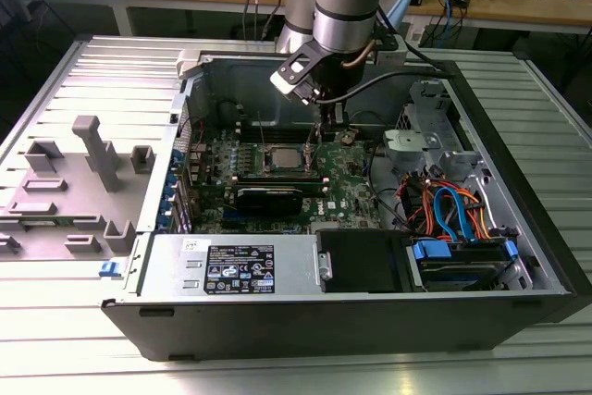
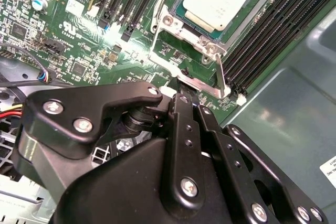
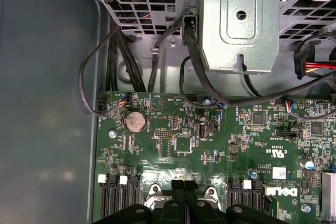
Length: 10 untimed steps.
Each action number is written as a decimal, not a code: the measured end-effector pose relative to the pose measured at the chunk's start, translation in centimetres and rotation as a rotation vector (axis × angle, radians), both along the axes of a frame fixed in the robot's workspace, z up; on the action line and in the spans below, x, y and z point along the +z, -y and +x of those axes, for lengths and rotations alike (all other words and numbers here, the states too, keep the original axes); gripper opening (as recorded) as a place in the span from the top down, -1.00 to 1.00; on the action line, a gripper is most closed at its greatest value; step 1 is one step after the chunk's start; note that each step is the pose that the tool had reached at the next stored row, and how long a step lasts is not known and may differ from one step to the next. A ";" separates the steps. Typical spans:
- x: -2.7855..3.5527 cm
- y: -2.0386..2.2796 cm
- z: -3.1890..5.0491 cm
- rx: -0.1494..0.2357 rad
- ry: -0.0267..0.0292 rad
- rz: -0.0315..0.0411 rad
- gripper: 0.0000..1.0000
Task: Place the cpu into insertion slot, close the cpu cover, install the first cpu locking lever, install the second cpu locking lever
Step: 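Close the cpu cover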
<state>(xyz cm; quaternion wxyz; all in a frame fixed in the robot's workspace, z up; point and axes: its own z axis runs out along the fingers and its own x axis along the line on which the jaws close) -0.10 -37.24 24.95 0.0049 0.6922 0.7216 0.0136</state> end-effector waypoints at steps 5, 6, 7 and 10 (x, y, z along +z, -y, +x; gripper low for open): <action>0.00 0.00 -0.19 0.000 0.0000 0.0000 0.79; 0.00 0.00 -0.22 0.000 0.0000 0.0000 0.79; 0.00 0.00 -0.26 0.000 0.0000 0.0000 0.79; 0.00 0.00 -0.41 0.000 0.0000 0.0000 0.79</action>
